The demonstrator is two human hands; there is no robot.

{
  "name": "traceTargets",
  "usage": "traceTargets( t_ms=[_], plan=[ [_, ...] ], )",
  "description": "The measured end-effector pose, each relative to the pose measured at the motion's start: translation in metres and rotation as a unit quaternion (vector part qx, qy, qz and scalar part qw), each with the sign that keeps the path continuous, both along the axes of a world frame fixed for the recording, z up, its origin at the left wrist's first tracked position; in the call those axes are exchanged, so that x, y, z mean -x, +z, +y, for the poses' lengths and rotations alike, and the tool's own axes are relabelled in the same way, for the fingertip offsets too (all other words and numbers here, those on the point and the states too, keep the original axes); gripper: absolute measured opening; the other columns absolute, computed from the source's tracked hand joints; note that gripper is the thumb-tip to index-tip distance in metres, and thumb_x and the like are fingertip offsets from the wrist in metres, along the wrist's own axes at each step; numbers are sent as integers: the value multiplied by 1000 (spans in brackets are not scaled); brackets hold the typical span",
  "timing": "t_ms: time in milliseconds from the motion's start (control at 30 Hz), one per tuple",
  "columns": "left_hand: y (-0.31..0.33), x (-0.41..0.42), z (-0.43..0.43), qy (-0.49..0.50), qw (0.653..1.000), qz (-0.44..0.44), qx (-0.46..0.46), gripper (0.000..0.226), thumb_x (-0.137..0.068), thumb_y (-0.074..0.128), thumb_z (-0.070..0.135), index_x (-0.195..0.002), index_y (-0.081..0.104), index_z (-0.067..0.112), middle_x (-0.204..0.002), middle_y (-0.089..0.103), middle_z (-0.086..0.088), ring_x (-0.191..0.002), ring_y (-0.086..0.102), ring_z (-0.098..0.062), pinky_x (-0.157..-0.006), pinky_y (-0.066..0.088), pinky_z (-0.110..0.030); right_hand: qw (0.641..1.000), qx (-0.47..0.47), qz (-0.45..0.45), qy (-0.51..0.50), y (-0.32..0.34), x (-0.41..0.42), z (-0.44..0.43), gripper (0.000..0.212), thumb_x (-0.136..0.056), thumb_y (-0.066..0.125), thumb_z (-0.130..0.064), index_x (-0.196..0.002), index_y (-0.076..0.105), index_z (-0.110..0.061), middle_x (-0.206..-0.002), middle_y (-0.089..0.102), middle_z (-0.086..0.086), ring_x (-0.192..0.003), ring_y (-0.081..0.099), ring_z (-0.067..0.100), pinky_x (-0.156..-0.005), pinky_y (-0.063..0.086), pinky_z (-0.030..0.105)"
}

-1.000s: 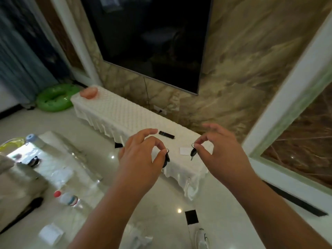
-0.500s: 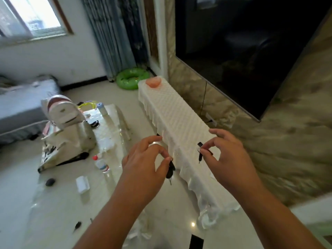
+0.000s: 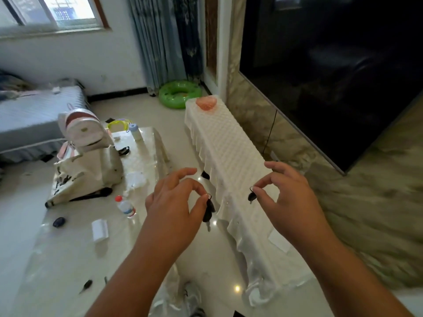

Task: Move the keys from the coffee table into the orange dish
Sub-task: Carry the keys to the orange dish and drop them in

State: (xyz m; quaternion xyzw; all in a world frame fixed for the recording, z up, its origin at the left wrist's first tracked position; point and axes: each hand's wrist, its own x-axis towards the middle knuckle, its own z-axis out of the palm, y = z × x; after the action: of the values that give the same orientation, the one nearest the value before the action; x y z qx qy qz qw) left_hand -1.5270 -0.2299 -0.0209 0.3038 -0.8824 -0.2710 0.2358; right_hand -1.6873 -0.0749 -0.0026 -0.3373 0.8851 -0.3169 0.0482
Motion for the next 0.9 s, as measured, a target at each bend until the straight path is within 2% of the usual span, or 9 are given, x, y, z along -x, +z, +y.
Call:
traceTargets(
  t_ms=[67, 233, 400, 600, 767, 900],
  plan=[
    [-2, 8, -14, -6, 1000, 10, 2, 4, -84, 60, 42, -85, 57, 43, -132, 44, 29, -126, 37, -3, -99, 27, -40, 1000, -5, 4, 0, 2, 7, -16, 9, -87, 66, -42, -81, 60, -44, -142, 47, -18, -134, 36, 9, -110, 35, 49],
    [-2, 31, -63, -10, 1000, 16, 8, 7, -86, 62, 39, -86, 57, 44, -133, 43, 30, -125, 34, 1, -96, 22, -36, 1000, -21, 22, 8, 4, 27, -70, 10, -87, 65, -44, -81, 58, -46, -142, 46, -18, -136, 35, 10, -110, 34, 51],
    [1, 42, -121, -2, 1000, 26, 8, 4, -86, 59, 42, -86, 56, 44, -133, 43, 30, -120, 28, 9, -96, 22, -36, 998, -23, 47, 26, 5, 43, -133, 5, -88, 64, -46, -84, 62, -43, -142, 45, -21, -133, 36, 6, -110, 35, 47],
    [6, 46, -184, -2, 1000, 7, 8, 6, -87, 61, 38, -84, 56, 42, -134, 43, 26, -127, 37, -5, -101, 28, -41, 998, -2, 50, 35, 2, 50, -199, 4, -87, 66, -43, -87, 66, -39, -141, 45, -20, -131, 36, 6, -107, 36, 37],
    [7, 50, -219, 8, 1000, 6, -4, 3, -86, 59, 41, -85, 56, 42, -136, 42, 27, -129, 32, -3, -99, 24, -37, 997, -16, 53, 57, -1, 62, -237, 4, -87, 65, -44, -87, 66, -40, -140, 46, -20, -130, 37, 5, -100, 27, 27],
    [2, 62, -246, 25, 1000, -5, -6, 4, -87, 58, 42, -85, 55, 43, -137, 40, 29, -131, 30, -1, -102, 21, -36, 994, -5, 58, 88, -7, 84, -273, 5, -87, 66, -42, -87, 67, -37, -139, 46, -21, -130, 36, 3, -98, 30, 26]
  ],
)
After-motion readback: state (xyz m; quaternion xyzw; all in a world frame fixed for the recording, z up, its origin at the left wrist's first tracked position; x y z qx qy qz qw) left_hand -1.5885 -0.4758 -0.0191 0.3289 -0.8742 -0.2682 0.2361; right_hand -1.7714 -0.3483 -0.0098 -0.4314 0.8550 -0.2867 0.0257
